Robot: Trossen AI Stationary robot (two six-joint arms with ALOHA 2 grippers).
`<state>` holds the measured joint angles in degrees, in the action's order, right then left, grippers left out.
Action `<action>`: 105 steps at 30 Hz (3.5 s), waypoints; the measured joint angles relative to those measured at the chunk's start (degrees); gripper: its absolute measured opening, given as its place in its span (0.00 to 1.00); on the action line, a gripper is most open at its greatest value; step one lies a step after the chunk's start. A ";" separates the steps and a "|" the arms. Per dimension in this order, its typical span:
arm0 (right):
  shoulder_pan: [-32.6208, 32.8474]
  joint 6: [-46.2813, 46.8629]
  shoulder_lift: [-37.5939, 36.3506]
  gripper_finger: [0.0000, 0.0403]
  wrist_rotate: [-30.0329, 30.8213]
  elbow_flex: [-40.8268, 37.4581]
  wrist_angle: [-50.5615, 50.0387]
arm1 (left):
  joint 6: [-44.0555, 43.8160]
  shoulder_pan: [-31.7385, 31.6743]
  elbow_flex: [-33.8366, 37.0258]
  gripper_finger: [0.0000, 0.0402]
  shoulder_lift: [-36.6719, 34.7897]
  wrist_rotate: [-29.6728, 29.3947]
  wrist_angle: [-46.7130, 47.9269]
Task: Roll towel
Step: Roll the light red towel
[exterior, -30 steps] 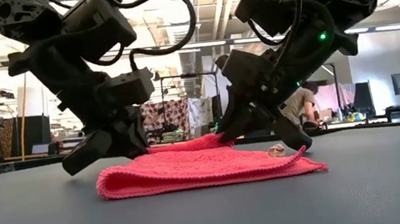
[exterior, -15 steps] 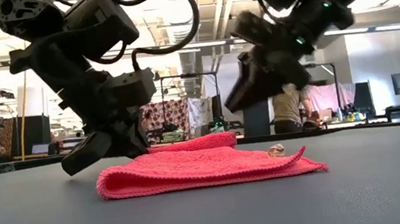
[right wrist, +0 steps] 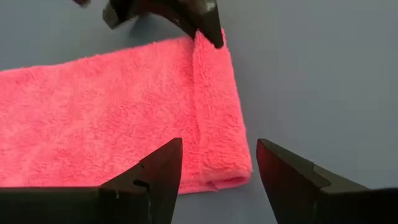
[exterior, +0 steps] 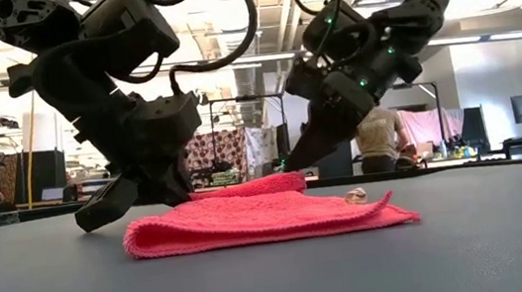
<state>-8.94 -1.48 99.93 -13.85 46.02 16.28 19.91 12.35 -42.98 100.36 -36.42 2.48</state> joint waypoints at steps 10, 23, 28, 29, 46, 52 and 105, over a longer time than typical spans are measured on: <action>-0.23 -0.01 1.50 0.58 -0.03 0.11 0.34 | 2.69 0.06 -0.02 0.00 0.00 -0.94 -0.06; -0.97 -3.52 5.86 0.46 0.15 2.07 0.68 | 3.64 0.07 -0.02 0.00 -0.02 -0.93 -0.25; -1.00 -5.74 6.06 0.39 0.27 2.10 0.96 | 3.67 0.08 -0.02 0.00 -0.02 -0.92 -0.26; -0.97 -6.66 6.11 0.37 0.31 2.10 0.91 | 3.67 0.08 -0.02 0.00 -0.02 -0.92 -0.26; 10.32 -50.05 7.56 0.05 29.31 2.36 -0.09 | 8.68 3.19 0.00 0.00 -0.04 -2.60 -0.42; 11.35 -55.94 7.87 0.05 33.67 2.31 -0.09 | 9.22 4.45 0.00 0.00 -0.04 -2.22 -0.31; 11.13 -59.87 8.14 0.06 33.61 2.07 -3.18 | -42.87 -19.25 9.41 0.26 -5.42 46.35 -19.59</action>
<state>2.20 -61.34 108.07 19.76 48.10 13.10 -22.97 -6.91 -33.57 94.93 9.93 -17.11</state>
